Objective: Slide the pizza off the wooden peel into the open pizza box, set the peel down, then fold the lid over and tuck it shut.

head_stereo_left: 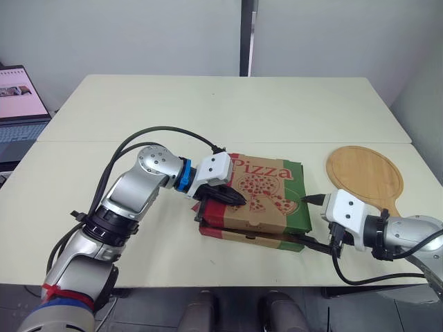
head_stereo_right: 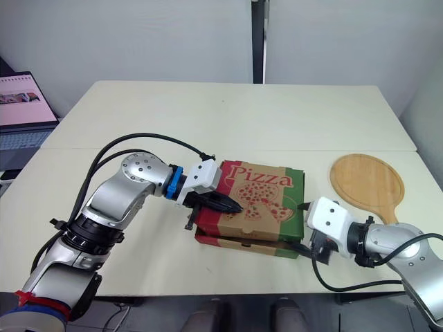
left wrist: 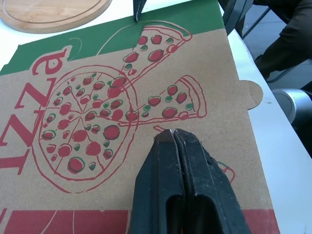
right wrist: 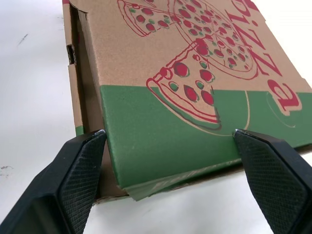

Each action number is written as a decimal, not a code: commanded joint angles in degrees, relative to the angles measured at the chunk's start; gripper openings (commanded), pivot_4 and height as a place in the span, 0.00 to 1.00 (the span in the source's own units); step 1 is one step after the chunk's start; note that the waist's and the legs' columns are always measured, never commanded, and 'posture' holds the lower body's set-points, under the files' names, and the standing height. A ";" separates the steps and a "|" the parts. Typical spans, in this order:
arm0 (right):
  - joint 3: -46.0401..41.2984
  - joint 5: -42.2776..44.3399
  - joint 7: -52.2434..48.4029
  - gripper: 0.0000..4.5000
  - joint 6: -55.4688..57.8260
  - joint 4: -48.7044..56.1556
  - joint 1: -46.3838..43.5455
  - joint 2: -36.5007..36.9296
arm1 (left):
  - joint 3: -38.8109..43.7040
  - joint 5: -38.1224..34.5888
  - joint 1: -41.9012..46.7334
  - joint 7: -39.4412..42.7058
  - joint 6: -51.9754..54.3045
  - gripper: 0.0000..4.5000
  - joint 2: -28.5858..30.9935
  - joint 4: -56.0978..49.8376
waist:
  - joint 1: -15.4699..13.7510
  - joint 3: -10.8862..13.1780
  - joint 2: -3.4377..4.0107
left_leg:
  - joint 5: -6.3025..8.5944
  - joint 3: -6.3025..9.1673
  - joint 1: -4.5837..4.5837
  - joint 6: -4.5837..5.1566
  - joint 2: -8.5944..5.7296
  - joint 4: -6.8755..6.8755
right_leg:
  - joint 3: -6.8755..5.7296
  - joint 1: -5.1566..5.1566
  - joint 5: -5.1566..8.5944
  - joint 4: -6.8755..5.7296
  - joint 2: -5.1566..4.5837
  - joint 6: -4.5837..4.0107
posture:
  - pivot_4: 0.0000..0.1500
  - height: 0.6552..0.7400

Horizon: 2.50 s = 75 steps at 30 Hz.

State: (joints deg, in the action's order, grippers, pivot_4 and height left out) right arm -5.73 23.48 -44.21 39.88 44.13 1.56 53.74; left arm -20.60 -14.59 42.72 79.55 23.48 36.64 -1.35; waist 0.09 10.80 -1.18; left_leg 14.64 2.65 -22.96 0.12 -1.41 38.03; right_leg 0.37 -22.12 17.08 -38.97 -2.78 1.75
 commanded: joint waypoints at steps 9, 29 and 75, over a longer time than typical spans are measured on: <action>-17.94 4.32 -3.45 0.99 2.51 0.39 9.76 1.19 | -0.34 1.39 -0.51 -0.27 -1.07 0.00 -0.34 -0.16 | -0.04 -0.01 0.00 | 0.00 0.00 0.04 0.00 0.00 0.01 | -0.01 0.06 0.00 0.00 0.01 0.00 | 1.00 1.00; -3.98 5.27 -0.09 0.01 2.37 -1.36 1.58 -5.80 | 0.64 1.60 1.11 -0.90 -0.87 0.00 -1.25 1.45 | 0.06 -0.03 0.01 | 0.00 0.03 0.06 0.00 0.02 0.02 | 0.00 0.06 0.00 -0.01 0.09 0.00 | 1.00 1.00; 4.85 4.83 5.16 0.99 3.21 7.09 -4.15 0.94 | 1.38 1.34 2.17 -0.41 -1.96 0.00 -1.70 3.54 | 0.04 -0.03 0.01 | 0.00 0.04 0.03 0.00 0.03 0.06 | 0.01 0.05 -0.01 0.00 0.14 0.01 | 1.00 1.00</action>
State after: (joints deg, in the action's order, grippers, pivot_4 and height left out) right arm -2.34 31.54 -39.97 45.51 51.45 -1.70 54.51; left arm -20.36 -12.76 44.07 78.51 22.04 34.82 2.98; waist 0.13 10.77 -1.17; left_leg 14.64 2.69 -22.93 0.13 -1.38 38.08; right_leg 0.38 -22.07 17.07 -38.97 -2.64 1.76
